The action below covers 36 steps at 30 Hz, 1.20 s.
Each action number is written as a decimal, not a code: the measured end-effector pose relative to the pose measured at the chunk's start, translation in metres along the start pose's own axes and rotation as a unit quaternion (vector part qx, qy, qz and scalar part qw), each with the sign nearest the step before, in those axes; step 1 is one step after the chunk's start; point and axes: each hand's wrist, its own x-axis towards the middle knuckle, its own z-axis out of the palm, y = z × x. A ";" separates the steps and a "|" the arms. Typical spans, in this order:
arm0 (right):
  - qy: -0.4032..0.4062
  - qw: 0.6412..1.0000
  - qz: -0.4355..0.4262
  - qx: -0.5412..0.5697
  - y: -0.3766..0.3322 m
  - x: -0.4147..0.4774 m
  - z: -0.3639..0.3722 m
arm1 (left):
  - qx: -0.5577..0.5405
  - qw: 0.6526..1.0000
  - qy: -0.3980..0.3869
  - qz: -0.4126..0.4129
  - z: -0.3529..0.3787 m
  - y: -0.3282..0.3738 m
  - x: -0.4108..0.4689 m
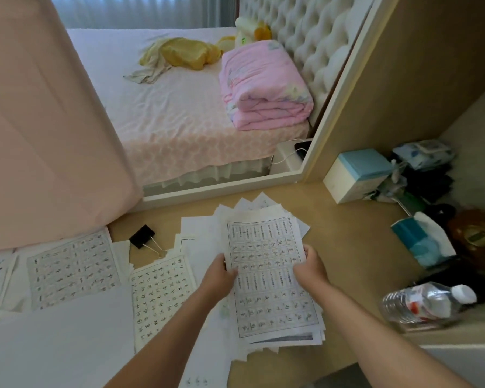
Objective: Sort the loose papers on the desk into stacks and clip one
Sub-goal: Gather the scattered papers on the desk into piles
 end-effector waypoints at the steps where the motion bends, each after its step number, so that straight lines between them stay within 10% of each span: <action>1: 0.007 1.000 -0.007 -0.011 0.001 0.005 -0.001 | 0.014 1.000 0.007 0.008 0.009 0.005 0.004; 8: -0.150 0.974 0.032 -0.165 0.032 0.042 -0.006 | 0.040 0.999 0.010 -0.032 0.039 0.004 0.022; 14: -0.088 0.969 -0.088 -0.212 0.007 0.038 0.000 | 0.071 0.993 0.089 -0.039 0.024 0.005 0.004; 23: -0.338 0.923 -0.126 -0.137 -0.064 -0.024 0.111 | 0.136 0.976 0.171 -0.026 -0.074 -0.036 -0.039; 36: -0.281 0.931 -0.119 -0.202 -0.092 -0.143 0.318 | 0.342 0.889 0.246 -0.176 -0.300 -0.198 -0.118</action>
